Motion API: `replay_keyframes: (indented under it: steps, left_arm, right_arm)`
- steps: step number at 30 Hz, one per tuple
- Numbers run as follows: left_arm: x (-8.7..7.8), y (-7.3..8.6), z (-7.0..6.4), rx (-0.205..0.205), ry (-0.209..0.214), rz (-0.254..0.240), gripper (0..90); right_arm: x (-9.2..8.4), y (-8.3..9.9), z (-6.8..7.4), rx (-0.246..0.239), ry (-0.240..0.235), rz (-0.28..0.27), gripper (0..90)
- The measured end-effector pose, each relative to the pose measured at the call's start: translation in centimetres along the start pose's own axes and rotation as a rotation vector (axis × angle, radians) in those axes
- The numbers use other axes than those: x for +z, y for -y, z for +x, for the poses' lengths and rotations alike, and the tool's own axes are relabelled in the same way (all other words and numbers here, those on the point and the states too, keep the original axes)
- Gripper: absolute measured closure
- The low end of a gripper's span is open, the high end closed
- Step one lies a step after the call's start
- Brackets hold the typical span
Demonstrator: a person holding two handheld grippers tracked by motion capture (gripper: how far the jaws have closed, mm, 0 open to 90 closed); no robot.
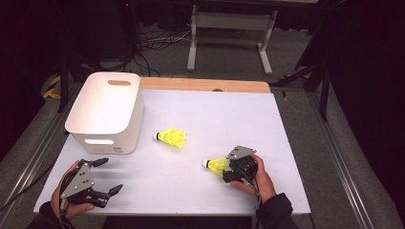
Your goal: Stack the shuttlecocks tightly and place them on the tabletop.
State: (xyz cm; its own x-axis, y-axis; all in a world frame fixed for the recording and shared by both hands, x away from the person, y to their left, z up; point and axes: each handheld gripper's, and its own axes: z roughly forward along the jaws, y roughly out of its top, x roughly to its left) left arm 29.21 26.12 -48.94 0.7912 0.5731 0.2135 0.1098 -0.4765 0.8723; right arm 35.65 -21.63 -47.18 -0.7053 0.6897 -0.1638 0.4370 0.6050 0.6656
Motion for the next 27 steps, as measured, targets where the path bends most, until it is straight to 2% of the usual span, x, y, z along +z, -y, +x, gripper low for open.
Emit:
replay_keyframes:
  steps: [2,3,5,6,10,12,14,15,16,17,18,20,23,25,26,27]
  left_arm:
    - [0.0,0.0,-0.1,-0.001,-0.002,-0.006,4.8]
    - [0.0,-0.1,-0.1,-0.002,-0.007,-0.012,4.8]
    - [-0.1,-0.1,-0.1,0.002,-0.009,-0.018,4.8]
    - [-0.1,-0.1,-0.2,0.003,-0.009,-0.020,4.9]
    - [-0.1,-0.1,-0.1,0.009,-0.009,-0.018,4.9]
    - [-0.1,-0.1,-0.2,0.003,-0.010,-0.018,4.9]
    - [-0.2,-0.1,-0.2,0.003,-0.013,-0.020,4.9]
    - [-0.2,-0.1,-0.2,0.002,-0.013,-0.020,4.9]
    - [-0.1,-0.1,-0.1,0.003,-0.011,-0.018,4.9]
    - [-0.1,-0.1,-0.1,0.003,-0.011,-0.018,4.9]
    - [-0.1,-0.1,-0.1,0.009,-0.010,-0.014,4.9]
    - [0.0,-0.1,-0.2,0.005,-0.007,-0.013,4.9]
    - [0.0,-0.1,-0.2,0.006,-0.007,-0.012,4.9]
    - [0.0,-0.1,-0.2,0.005,-0.006,-0.010,4.9]
    - [0.0,-0.1,-0.2,0.005,-0.005,-0.012,4.9]
    - [0.1,-0.1,-0.2,0.007,-0.005,-0.008,4.9]
  right_arm:
    - [0.0,0.1,-0.1,0.012,0.008,-0.015,28.4]
    - [-0.1,0.1,-0.2,0.034,-0.003,-0.043,27.9]
    - [-0.4,0.4,-0.5,0.092,-0.062,-0.114,27.8]
    - [-0.5,0.5,-0.5,0.097,-0.057,-0.120,27.6]
    - [-0.7,1.2,-0.3,0.082,-0.025,-0.153,27.7]
    - [-1.0,1.5,-0.1,0.067,-0.021,-0.211,31.3]
    - [-1.5,1.6,0.0,0.051,-0.039,-0.264,42.8]
    - [-1.6,1.5,0.0,0.039,-0.036,-0.271,43.6]
    - [-1.9,1.4,0.0,0.020,-0.037,-0.278,50.9]
    - [-1.9,1.4,0.0,0.020,-0.037,-0.278,50.9]
    - [-2.0,1.4,-0.1,0.016,-0.034,-0.265,58.3]
    - [-1.8,1.4,0.0,0.011,-0.044,-0.239,64.5]
    - [-1.4,1.3,0.4,-0.029,-0.050,-0.200,75.4]
    - [-1.4,1.3,0.5,-0.037,-0.058,-0.199,77.7]
    - [-1.4,1.2,0.6,-0.048,-0.079,-0.193,83.2]
    - [-1.4,1.2,0.7,-0.048,-0.088,-0.193,83.3]
